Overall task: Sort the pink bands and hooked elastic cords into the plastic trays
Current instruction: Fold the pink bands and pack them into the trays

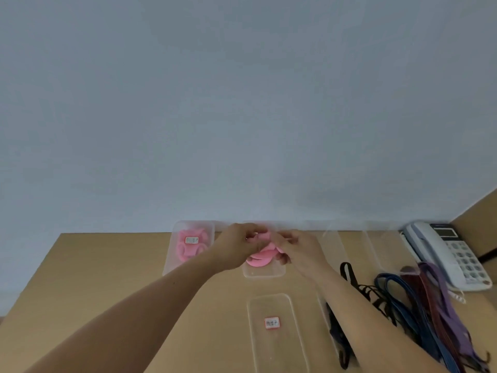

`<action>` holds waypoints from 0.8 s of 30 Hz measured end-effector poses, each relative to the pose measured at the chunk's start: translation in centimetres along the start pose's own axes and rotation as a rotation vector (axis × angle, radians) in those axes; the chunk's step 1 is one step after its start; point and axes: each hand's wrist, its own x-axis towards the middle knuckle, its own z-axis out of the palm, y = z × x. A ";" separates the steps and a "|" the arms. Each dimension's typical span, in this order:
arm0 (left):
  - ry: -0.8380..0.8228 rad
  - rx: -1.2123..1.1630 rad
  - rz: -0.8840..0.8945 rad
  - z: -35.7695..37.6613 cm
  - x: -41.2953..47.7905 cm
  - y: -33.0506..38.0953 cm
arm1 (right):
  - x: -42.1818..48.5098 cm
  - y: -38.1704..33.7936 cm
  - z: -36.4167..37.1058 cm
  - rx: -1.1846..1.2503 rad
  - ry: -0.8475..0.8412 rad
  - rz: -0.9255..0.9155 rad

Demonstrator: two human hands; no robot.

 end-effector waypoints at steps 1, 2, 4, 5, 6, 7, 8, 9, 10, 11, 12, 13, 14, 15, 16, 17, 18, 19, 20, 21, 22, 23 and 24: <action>0.005 -0.014 -0.008 0.0 0.4 -0.5 | 0.2 0.3 0.3 -0.005 0.018 0.005; 0.007 -0.014 -0.013 0.1 0.7 -1.0 | 0.4 0.8 0.5 -0.014 0.035 0.011; 0.002 -0.003 -0.019 0.7 1.2 -1.9 | 0.7 1.7 0.8 -0.037 0.080 0.033; -0.001 -0.002 -0.025 1.0 1.4 -2.3 | 0.9 2.1 0.9 -0.041 0.104 0.051; -0.006 -0.011 -0.034 1.4 1.5 -2.7 | 1.0 2.6 0.9 -0.036 0.122 0.073; -0.012 -0.030 -0.046 1.8 1.5 -3.0 | 1.2 3.0 0.9 -0.026 0.131 0.094; -0.018 -0.052 -0.058 2.1 1.6 -3.3 | 1.4 3.4 0.9 -0.021 0.134 0.110; -0.022 -0.073 -0.073 2.4 1.7 -3.7 | 1.6 3.7 0.9 -0.023 0.133 0.120; -0.020 -0.096 -0.092 2.6 1.8 -3.9 | 1.8 4.0 0.9 -0.029 0.132 0.128; -0.012 -0.125 -0.115 2.8 1.9 -4.2 | 2.1 4.3 0.8 -0.036 0.129 0.132; 0.000 -0.159 -0.141 2.9 2.0 -4.3 | 2.4 4.5 0.8 -0.043 0.126 0.132; 0.011 -0.197 -0.167 3.1 2.1 -4.5 | 2.7 4.7 0.8 -0.050 0.123 0.126; 0.023 -0.234 -0.191 3.3 2.2 -4.6 | 3.0 4.8 0.8 -0.060 0.122 0.119; 0.037 -0.266 -0.212 3.5 2.3 -4.7 | 3.3 5.0 0.8 -0.077 0.120 0.110; 0.052 -0.287 -0.229 3.6 2.4 -4.7 | 3.7 5.1 0.8 -0.101 0.115 0.101; 0.068 -0.298 -0.241 3.7 2.5 -4.8 | 4.0 5.3 0.8 -0.124 0.101 0.091; 0.083 -0.301 -0.250 3.7 2.6 -4.9 | 4.2 5.4 0.8 -0.133 0.076 0.085; 0.100 -0.297 -0.259 3.7 2.7 -5.0 | 4.6 5.6 0.6 -0.122 0.037 0.086; 0.118 -0.293 -0.272 3.7 2.8 -5.2 | 4.8 5.8 0.4 -0.085 -0.014 0.097; 0.138 -0.292 -0.288 3.7 2.9 -5.4 | 5.1 5.9 0.1 -0.028 -0.073 0.115; 0.154 -0.291 -0.299 3.7 3.0 -5.6 | 5.3 5.9 -0.3 0.034 -0.131 0.133; 0.164 -0.284 -0.301 3.7 3.1 -5.8 | 5.4 6.1 -0.6 0.085 -0.175 0.142; 0.163 -0.272 -0.297 3.9 3.2 -5.9 | 5.6 6.3 -0.9 0.113 -0.200 0.141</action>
